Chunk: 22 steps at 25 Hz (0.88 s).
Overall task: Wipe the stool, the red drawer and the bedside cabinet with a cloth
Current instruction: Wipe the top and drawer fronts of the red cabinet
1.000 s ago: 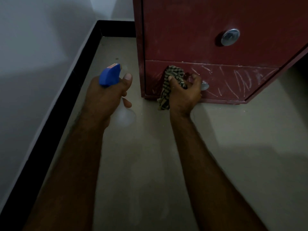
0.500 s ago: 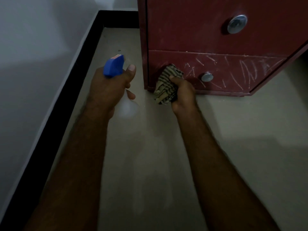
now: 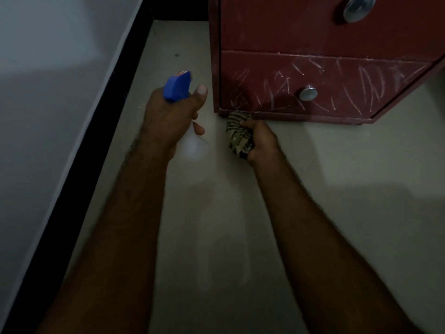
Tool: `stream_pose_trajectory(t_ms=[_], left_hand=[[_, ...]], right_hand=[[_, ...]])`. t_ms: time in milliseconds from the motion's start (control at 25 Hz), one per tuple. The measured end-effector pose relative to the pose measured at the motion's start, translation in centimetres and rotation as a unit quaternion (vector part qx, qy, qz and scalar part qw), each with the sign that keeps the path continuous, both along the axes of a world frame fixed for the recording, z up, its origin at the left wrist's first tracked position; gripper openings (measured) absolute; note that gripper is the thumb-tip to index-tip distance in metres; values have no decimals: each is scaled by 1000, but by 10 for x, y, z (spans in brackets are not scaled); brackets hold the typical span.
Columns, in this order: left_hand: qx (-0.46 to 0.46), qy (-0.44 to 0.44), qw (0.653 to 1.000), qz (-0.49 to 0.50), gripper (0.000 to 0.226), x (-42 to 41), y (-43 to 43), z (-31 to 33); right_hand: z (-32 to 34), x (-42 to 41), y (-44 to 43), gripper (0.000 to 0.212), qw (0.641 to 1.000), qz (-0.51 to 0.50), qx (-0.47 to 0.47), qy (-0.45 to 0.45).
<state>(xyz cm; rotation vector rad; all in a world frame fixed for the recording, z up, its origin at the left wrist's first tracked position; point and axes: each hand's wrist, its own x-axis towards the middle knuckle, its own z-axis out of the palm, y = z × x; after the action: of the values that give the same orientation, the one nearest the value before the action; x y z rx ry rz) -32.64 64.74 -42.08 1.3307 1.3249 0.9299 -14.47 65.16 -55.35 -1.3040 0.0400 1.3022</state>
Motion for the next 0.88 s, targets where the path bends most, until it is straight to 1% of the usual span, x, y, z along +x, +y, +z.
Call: stream_pose_trajectory(t_ms=[80, 120, 200, 360, 400, 480, 560, 600, 640, 760, 800, 880], left_hand=[[-1, -2, 1000, -4, 53, -1, -1, -2], [-1, 0, 1000, -6, 51, -2, -1, -2], [0, 2, 1000, -7, 40, -2, 0, -2], [6, 17, 1000, -2, 18, -3, 4, -5], [7, 19, 1000, -1, 18, -4, 4, -7], [5, 18, 1000, -1, 26, -5, 4, -11], [-1, 14, 1000, 0, 40, -5, 5, -14], [-5, 17, 1000, 2, 46, -5, 5, -15], [-6, 21, 1000, 2, 47, -5, 5, -14], [-1, 13, 1000, -5, 33, -4, 3, -12], [-1, 9, 1000, -7, 31, -4, 3, -10], [-1, 16, 1000, -5, 35, -4, 5, -9]], right_hand=[[0, -5, 4, 47, 1000, -6, 2, 8], [0, -8, 7, 43, 1000, -10, 8, 11], [1, -11, 15, 35, 1000, -20, 10, 0], [4, -16, 27, 32, 998, -24, -13, -47], [5, -17, 30, 29, 998, -27, -15, -57], [8, -17, 33, 25, 997, -51, -1, -60], [7, -15, 33, 32, 993, -91, 39, -56], [5, -16, 32, 38, 992, -103, 47, -58], [1, -16, 30, 40, 992, -106, 41, -60], [-4, -20, 26, 29, 994, -100, 16, -42], [-2, -19, 27, 30, 993, -108, 24, -38], [2, -18, 30, 43, 987, -142, 65, -37]])
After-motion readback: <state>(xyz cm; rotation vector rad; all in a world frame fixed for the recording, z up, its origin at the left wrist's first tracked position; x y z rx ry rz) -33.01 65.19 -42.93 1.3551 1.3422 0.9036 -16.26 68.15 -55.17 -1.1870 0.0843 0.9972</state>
